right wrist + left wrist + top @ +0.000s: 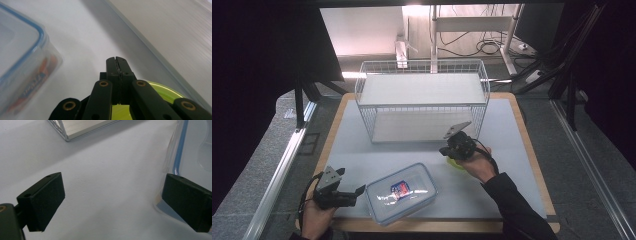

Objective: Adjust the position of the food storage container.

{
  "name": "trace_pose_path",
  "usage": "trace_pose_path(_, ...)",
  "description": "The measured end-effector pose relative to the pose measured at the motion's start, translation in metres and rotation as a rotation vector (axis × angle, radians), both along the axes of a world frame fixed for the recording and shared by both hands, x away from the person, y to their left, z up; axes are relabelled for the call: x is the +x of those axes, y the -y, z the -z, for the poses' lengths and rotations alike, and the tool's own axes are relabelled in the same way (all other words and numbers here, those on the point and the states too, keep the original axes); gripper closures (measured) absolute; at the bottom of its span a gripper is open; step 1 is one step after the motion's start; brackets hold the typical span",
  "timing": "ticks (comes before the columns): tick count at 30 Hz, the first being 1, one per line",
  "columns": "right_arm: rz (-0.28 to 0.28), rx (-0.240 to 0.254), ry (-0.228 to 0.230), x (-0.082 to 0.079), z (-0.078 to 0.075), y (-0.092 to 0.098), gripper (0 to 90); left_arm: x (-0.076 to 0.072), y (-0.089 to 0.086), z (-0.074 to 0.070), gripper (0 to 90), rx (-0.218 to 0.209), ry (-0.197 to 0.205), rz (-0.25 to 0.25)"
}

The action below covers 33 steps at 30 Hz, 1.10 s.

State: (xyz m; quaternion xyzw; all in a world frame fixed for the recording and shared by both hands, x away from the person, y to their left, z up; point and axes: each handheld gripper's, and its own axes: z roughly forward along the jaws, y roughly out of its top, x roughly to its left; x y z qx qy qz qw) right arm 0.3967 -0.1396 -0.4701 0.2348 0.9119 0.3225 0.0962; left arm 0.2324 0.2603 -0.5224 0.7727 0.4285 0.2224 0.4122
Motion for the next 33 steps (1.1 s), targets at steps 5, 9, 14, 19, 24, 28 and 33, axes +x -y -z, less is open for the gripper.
trace_pose_path(5, 0.045, 0.01, 0.002, -0.006, -0.001, 0.026, 89.8, -0.001, -0.001, -0.001, 5.1, -0.016, -0.004, -0.006)
trace_pose_path(9, 0.081, 0.024, -0.004, -0.013, -0.002, 0.047, 89.7, -0.004, -0.004, -0.005, 5.8, -0.056, -0.016, 0.003)
trace_pose_path(14, 0.121, 0.038, -0.006, -0.024, -0.001, 0.072, 89.8, -0.01, -0.004, -0.01, 6.0, -0.091, -0.037, 0.019)
trace_pose_path(19, 0.168, 0.039, -0.007, -0.032, -0.001, 0.095, 89.7, -0.02, 0.0, -0.014, 3.4, -0.074, -0.041, 0.021)
trace_pose_path(24, 0.204, 0.067, 0.006, -0.043, -0.004, 0.1, 89.7, -0.031, 0.002, -0.017, 8.3, -0.075, -0.053, 0.018)
trace_pose_path(28, 0.177, 0.097, 0.033, -0.054, -0.005, 0.09, 89.0, -0.042, 0.004, -0.015, 29.2, -0.059, -0.092, 0.038)
trace_pose_path(33, 0.127, 0.096, 0.008, -0.067, 0.004, 0.069, 88.9, -0.051, 0.009, -0.009, 68.5, -0.076, -0.192, 0.074)
